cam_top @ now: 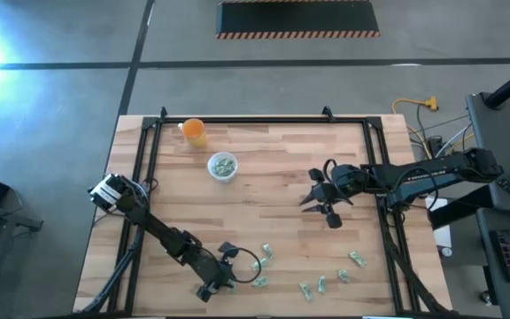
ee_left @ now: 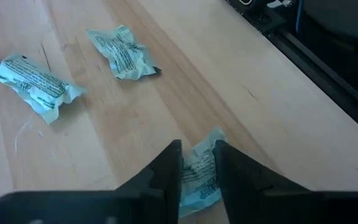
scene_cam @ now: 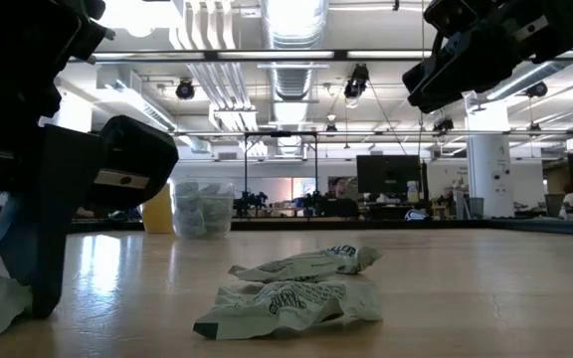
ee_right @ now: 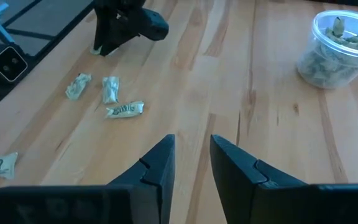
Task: Pick and place Stevia / Truvia into bins
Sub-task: Put the stevia packet into the transparent container
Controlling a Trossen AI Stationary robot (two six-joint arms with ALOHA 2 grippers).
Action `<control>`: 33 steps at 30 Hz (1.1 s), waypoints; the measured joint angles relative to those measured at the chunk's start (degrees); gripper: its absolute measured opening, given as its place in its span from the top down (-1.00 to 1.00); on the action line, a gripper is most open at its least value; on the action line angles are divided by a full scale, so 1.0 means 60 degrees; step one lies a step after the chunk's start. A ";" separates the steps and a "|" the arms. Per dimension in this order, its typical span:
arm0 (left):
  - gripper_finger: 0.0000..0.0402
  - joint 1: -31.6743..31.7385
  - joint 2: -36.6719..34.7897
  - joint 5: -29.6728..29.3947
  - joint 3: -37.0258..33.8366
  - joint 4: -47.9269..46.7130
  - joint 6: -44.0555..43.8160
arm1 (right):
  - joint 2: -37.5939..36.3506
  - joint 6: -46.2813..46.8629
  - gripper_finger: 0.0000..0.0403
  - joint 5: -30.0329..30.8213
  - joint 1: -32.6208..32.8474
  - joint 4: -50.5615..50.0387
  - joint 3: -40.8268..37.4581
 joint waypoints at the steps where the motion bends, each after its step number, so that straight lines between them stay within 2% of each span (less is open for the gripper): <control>1: 0.67 0.0000 0.0000 0.0010 0.0007 -0.0014 0.0042 | 0.0002 -0.0002 0.55 -0.0001 0.0000 -0.0002 0.0000; 7: 0.82 0.0062 -0.0233 -0.0151 -0.0001 -0.0286 0.0464 | 0.0002 -0.0002 0.57 -0.0001 0.0000 0.0008 0.0000; 11: 0.88 0.0112 -0.0654 -0.0860 -0.0007 -0.0580 0.0753 | 0.0002 -0.0002 0.56 -0.0005 0.0000 0.0020 0.0000; 15: 0.90 0.0154 -0.1197 -0.2423 0.0010 -0.1426 0.1067 | 0.0002 -0.0037 0.58 -0.0009 0.0004 0.0043 0.0000; 23: 0.90 0.0450 -0.2650 -0.7128 0.0004 -0.3569 0.1968 | 0.0002 -0.0039 0.58 -0.0023 0.0004 0.0039 0.0004; 25: 0.90 0.0698 -0.3057 -0.8022 -0.0001 -0.4167 0.2030 | 0.0002 -0.0035 0.57 -0.0023 0.0004 0.0041 0.0004; 28: 0.90 0.1282 -0.3686 -0.8720 -0.0019 -0.5124 0.2017 | 0.0002 -0.0039 0.58 -0.0023 0.0004 0.0041 0.0004; 33: 0.90 0.2737 -0.4499 -0.8648 -0.0030 -0.5830 0.2037 | 0.0002 -0.0039 0.61 -0.0020 0.0001 0.0059 0.0007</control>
